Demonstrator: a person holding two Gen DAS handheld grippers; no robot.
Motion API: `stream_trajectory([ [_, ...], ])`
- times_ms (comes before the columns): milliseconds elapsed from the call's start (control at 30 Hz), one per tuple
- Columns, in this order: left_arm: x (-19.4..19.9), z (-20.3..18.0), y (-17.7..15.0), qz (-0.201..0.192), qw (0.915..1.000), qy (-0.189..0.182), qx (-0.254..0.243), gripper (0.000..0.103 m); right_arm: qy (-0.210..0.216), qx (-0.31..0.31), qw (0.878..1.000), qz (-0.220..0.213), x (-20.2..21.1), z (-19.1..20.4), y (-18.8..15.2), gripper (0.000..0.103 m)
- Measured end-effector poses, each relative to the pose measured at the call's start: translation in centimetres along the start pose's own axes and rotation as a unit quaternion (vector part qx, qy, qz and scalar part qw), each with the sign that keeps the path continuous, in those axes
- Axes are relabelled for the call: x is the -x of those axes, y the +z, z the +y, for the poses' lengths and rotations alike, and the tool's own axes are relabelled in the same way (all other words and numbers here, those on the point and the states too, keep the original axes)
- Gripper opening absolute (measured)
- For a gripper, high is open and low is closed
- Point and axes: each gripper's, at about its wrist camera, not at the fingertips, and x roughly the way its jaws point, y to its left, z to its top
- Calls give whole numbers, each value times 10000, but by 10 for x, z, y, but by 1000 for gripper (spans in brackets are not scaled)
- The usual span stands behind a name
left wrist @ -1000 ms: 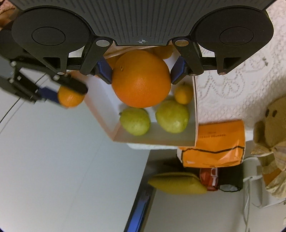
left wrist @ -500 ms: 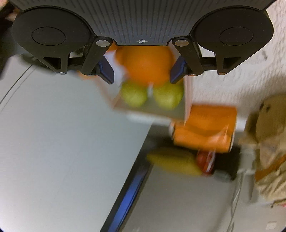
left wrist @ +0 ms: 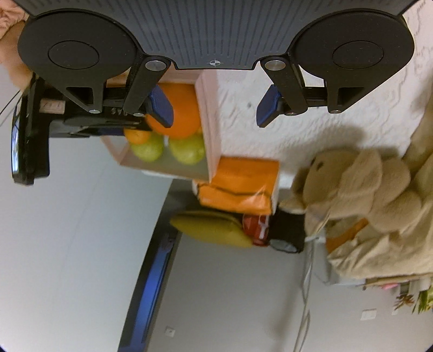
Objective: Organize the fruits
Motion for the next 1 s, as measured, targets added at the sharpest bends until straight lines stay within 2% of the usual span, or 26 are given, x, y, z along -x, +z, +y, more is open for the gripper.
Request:
stream_trajectory([
  [33, 0, 3, -2, 21, 10000, -9, 34, 73, 40, 6, 10000, 68, -2, 1, -2, 53],
  [67, -1, 6, -4, 46, 10000, -23, 62, 73, 57, 1, 9999, 108, -3, 1, -3, 55],
  [167, -3, 6, -8, 38, 9999, -64, 120, 73, 7, -103, 9999, 67, 3, -1, -7, 55],
  [267, 9, 4, -16, -104, 9998, -148, 119, 73, -102, -110, 9995, -263, 25, -1, -9, 55],
  [367, 22, -3, -37, -260, 9996, -127, 52, 73, -317, 165, 9969, -696, 59, 4, -18, 62],
  [467, 21, -13, -64, -192, 9997, -111, -31, 73, -498, 427, 9935, -935, 91, 7, -37, 67],
  [600, 7, -28, -94, 26, 9996, 116, -273, 73, -314, 568, 9960, -620, 111, 11, -69, 68],
  [733, -7, -35, -110, 165, 9994, 195, -250, 73, -99, 540, 9981, -265, 105, 14, -97, 68],
  [867, -13, -45, -115, 200, 9969, 482, -587, 73, -127, 627, 9979, -99, 85, 18, -110, 68],
  [1000, -16, -57, -118, 283, 9926, 731, -924, 75, -74, 415, 9991, 53, 70, 14, -112, 70],
])
